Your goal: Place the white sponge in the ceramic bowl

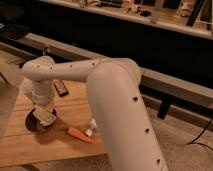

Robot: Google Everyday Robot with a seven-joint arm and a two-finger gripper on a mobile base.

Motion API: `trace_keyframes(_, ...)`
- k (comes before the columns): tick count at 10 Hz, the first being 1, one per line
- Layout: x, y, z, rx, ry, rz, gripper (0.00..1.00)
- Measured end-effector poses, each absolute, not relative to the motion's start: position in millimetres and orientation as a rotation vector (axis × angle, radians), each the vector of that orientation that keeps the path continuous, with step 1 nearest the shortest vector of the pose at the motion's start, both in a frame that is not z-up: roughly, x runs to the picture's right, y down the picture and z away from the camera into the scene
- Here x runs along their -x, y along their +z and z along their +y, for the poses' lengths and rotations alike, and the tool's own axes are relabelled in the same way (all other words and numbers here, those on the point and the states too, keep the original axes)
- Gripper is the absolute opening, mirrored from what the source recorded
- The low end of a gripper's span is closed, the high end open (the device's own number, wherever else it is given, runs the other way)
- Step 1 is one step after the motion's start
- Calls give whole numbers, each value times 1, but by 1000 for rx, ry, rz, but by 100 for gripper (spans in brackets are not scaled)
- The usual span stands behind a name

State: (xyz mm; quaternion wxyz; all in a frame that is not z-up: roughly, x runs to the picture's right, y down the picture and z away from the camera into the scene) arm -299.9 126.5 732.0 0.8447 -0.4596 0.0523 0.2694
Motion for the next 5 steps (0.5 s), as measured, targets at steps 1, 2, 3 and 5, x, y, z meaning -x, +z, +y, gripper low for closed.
trace_keyframes(1, 301, 731, 126, 973, 569, 104, 73)
trace_keyframes(2, 302, 730, 126, 976, 569, 98, 73)
trace_keyframes(3, 304, 729, 125, 980, 570, 89, 73)
trace_keyframes(5, 306, 727, 125, 988, 570, 77, 73)
